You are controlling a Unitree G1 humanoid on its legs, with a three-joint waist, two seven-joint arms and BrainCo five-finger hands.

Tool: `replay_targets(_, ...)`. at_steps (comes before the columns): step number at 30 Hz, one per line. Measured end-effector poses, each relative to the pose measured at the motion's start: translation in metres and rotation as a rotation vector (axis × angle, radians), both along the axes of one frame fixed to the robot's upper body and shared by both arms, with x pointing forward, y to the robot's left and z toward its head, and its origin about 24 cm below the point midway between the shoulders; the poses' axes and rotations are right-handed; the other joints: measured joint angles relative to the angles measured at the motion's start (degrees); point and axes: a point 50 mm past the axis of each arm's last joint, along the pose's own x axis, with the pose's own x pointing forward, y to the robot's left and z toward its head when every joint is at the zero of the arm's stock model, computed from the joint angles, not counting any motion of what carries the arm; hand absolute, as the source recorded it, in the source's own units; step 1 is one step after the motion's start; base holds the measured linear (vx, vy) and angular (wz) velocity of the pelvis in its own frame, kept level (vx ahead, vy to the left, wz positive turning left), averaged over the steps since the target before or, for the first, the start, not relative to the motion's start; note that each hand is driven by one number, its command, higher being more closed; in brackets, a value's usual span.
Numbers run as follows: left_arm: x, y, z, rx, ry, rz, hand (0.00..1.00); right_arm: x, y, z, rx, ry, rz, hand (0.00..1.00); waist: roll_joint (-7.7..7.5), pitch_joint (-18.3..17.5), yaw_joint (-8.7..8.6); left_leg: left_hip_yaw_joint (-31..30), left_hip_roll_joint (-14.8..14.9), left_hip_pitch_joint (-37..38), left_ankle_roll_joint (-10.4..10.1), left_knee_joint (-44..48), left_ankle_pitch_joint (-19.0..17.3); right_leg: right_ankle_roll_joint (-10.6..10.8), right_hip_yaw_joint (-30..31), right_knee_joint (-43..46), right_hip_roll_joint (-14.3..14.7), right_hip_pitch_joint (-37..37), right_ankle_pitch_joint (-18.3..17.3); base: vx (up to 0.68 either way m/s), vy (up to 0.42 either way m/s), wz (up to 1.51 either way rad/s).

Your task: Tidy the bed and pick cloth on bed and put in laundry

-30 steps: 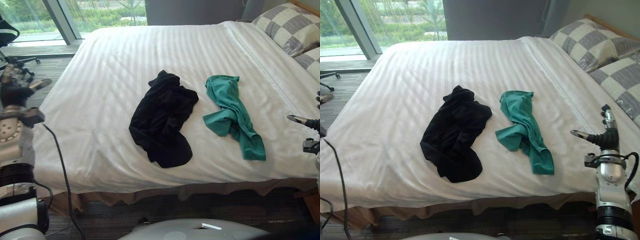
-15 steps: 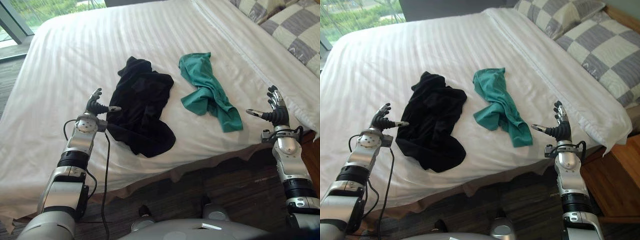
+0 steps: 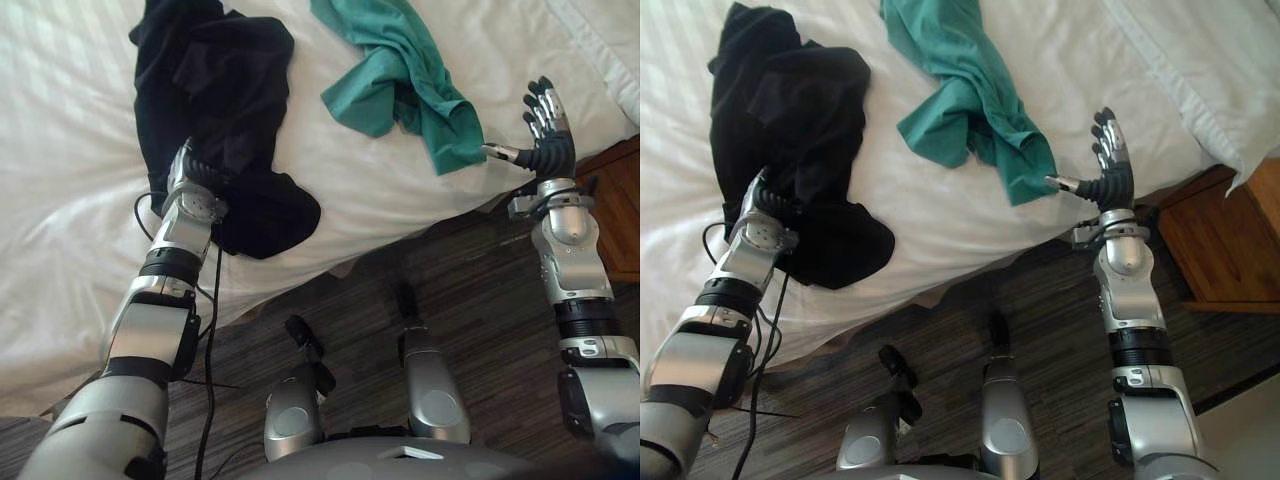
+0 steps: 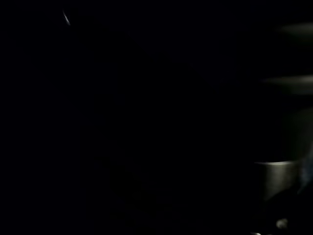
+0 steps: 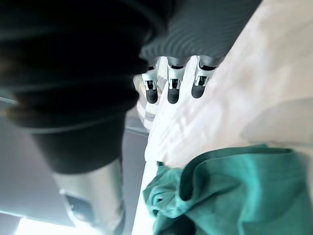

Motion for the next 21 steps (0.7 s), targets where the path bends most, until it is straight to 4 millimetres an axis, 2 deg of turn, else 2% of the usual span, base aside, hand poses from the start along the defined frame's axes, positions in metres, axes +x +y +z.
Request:
replay_targets(3, 0.005, -0.007, 0.018, 0.091, -0.039, -0.038, 1.0, -0.005, 0.013, 0.026, -0.009, -0.1, 0.066, 0.0, -0.36, 0.2, 0.47, 1.21, 0.14, -1.59, -0.3, -0.04, -0.29, 0.38, 0.48, -0.17, 0.05, -1.93, 0.13, -0.03, -0.02, -0.06)
replay_targets(8, 0.0, -0.019, 0.028, 0.216, -0.088, -0.231, 1.0, -0.006, 0.031, 0.034, -0.107, -0.139, 0.091, 0.0, -1.21, 0.66, 1.29, 2.17, 0.0, -1.7, -0.35, 0.03, -0.06, 0.83, 0.23, -0.46, -0.46, -1.81, 0.84, 0.01, -0.006, 0.02)
replay_targets(9, -0.002, -0.022, 0.029, 0.208, -0.096, -0.267, 1.0, -0.006, 0.032, 0.035, -0.125, -0.142, 0.085, 0.0, -1.31, 0.72, 1.46, 2.06, -0.06, -1.68, -0.17, 0.04, 0.07, 0.86, 0.0, -0.36, -0.57, -1.71, 0.83, 0.06, -0.023, 0.14)
replay_targets(12, -0.018, -0.043, 0.025, 0.137, -0.099, -0.52, 1.0, -0.006, 0.031, 0.038, -0.204, -0.144, 0.045, 0.0, -1.77, 1.01, 2.26, 0.34, -0.56, -1.13, 0.16, 0.07, 0.33, 1.25, -2.01, 0.06, -1.68, 0.02, 0.44, 0.09, -0.021, 0.33)
replay_targets(14, -0.043, -0.062, -0.003, -0.038, -0.021, -0.726, 1.0, -0.009, 0.024, 0.044, -0.274, -0.129, 0.006, 0.0, -1.73, 1.08, 2.28, -1.56, -1.02, 0.28, 0.18, 0.08, 0.32, 1.86, -3.95, 0.2, -2.7, 3.3, -0.03, 0.13, -0.006, 0.61)
replay_targets(16, -0.065, -0.073, -0.029, -0.148, 0.048, -0.827, 1.0, -0.011, 0.019, 0.049, -0.326, -0.131, -0.023, 0.0, -1.77, 1.08, 2.41, -3.18, -1.56, 1.22, 0.39, 0.09, 0.17, 1.93, -5.42, 0.77, -3.57, 5.53, -1.37, 0.13, -0.009, 0.7)
replay_targets(17, -0.088, -0.079, -0.05, -0.263, 0.104, -0.888, 1.0, -0.013, 0.01, 0.054, -0.383, -0.124, -0.069, 0.0, -1.9, 1.0, 2.94, -5.12, -2.16, 1.65, 0.56, 0.1, -0.04, 2.03, -6.68, 2.09, -4.45, 6.8, -3.23, 0.12, -0.037, 0.74)
replay_targets(19, -0.106, -0.08, -0.063, -0.361, 0.13, -0.908, 1.0, -0.01, -0.003, 0.055, -0.419, -0.094, -0.119, 0.0, -1.89, 1.0, 4.63, -6.71, -2.43, 1.6, 0.57, 0.1, -0.07, 1.78, -6.91, 2.61, -4.68, 7.36, -4.41, 0.09, -0.055, 0.57)
replay_targets(20, -0.123, -0.076, -0.077, -0.49, 0.144, -0.878, 1.0, 0.0, -0.02, 0.051, -0.437, -0.013, -0.181, 0.0, -1.7, 1.09, 5.74, -8.82, -2.71, 1.37, 0.66, 0.1, 0.0, 1.79, -8.4, 2.47, -5.03, 8.51, -5.61, 0.05, -0.064, 0.55)
replay_targets(21, -0.128, -0.074, -0.084, -0.541, 0.15, -0.856, 1.0, 0.004, -0.03, 0.048, -0.44, 0.026, -0.213, 0.0, -1.25, 1.17, 6.25, -9.68, -2.7, 1.3, 0.76, 0.1, 0.07, 1.63, -9.04, 2.33, -5.03, 9.08, -5.84, 0.04, -0.065, 0.65)
